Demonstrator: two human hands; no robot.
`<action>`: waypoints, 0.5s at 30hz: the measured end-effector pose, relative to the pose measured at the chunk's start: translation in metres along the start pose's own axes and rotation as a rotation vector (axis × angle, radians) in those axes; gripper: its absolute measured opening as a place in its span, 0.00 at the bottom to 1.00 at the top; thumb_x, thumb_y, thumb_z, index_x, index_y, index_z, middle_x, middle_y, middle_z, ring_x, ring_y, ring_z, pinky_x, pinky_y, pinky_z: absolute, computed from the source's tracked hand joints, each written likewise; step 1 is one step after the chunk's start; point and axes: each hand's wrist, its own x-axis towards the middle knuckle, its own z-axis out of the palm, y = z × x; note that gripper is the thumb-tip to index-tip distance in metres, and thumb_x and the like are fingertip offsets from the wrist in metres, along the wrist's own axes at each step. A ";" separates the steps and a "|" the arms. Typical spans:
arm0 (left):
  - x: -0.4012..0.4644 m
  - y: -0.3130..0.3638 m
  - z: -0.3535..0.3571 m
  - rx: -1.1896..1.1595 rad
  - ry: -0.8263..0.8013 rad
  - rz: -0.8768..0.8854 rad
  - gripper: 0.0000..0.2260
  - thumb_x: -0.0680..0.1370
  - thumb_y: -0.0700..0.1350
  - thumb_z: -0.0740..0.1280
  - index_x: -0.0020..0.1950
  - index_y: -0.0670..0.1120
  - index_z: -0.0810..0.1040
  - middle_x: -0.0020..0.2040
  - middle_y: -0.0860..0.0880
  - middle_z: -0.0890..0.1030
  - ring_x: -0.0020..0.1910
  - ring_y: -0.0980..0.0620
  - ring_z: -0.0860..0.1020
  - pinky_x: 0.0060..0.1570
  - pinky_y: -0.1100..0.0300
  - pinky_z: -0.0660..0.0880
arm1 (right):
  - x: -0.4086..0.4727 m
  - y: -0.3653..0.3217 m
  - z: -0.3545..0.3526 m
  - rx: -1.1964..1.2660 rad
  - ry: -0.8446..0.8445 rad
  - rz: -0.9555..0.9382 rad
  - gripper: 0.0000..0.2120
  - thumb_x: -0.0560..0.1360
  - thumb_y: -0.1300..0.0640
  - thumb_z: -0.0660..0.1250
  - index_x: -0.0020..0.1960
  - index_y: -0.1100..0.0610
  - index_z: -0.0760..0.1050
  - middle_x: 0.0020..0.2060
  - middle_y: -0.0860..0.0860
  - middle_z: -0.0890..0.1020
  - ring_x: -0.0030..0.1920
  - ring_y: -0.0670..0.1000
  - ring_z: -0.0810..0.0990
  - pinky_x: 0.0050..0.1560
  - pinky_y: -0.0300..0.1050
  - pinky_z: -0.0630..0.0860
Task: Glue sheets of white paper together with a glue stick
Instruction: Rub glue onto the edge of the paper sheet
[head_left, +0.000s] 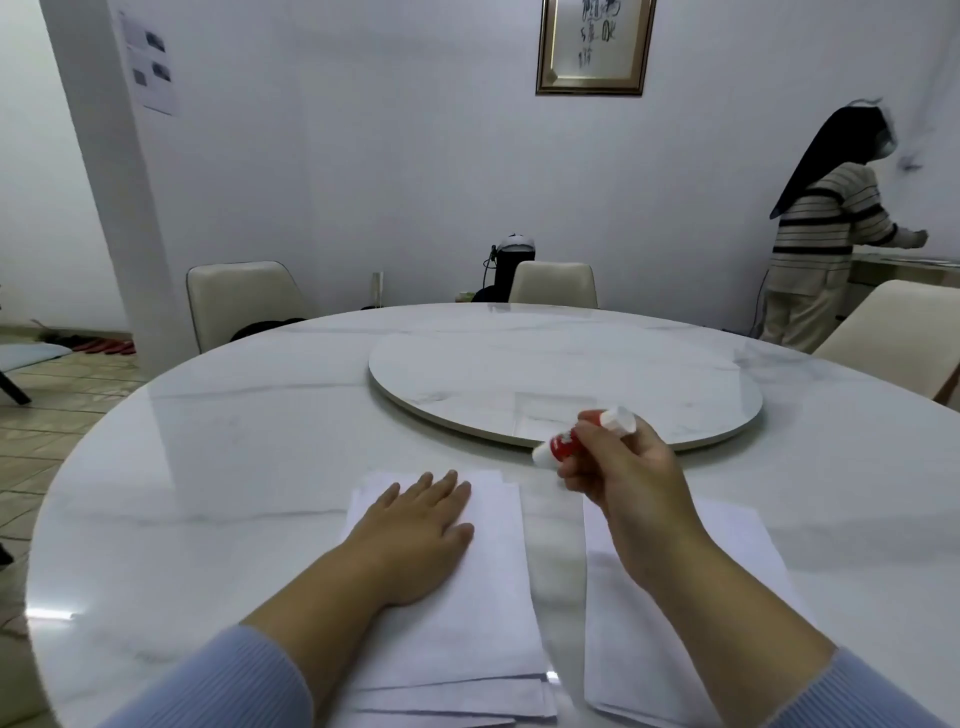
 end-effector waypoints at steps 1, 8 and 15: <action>0.000 0.000 0.001 0.003 0.012 -0.008 0.25 0.82 0.53 0.46 0.78 0.54 0.44 0.79 0.55 0.43 0.77 0.57 0.42 0.75 0.55 0.40 | 0.003 -0.001 0.007 -0.085 -0.025 -0.041 0.04 0.77 0.62 0.64 0.44 0.56 0.75 0.35 0.55 0.83 0.32 0.51 0.78 0.37 0.44 0.77; 0.002 -0.001 0.004 0.008 0.036 -0.006 0.23 0.82 0.51 0.44 0.78 0.53 0.44 0.79 0.55 0.44 0.77 0.56 0.43 0.75 0.55 0.41 | 0.033 0.028 0.035 -0.599 -0.185 -0.059 0.03 0.75 0.59 0.64 0.48 0.58 0.74 0.43 0.57 0.85 0.37 0.52 0.82 0.50 0.51 0.80; 0.003 -0.002 0.004 0.002 0.029 -0.012 0.23 0.82 0.50 0.44 0.78 0.53 0.45 0.79 0.56 0.44 0.77 0.56 0.43 0.75 0.55 0.41 | 0.032 0.035 0.034 -0.747 -0.296 -0.096 0.05 0.75 0.58 0.64 0.49 0.59 0.75 0.42 0.53 0.85 0.35 0.49 0.80 0.49 0.51 0.79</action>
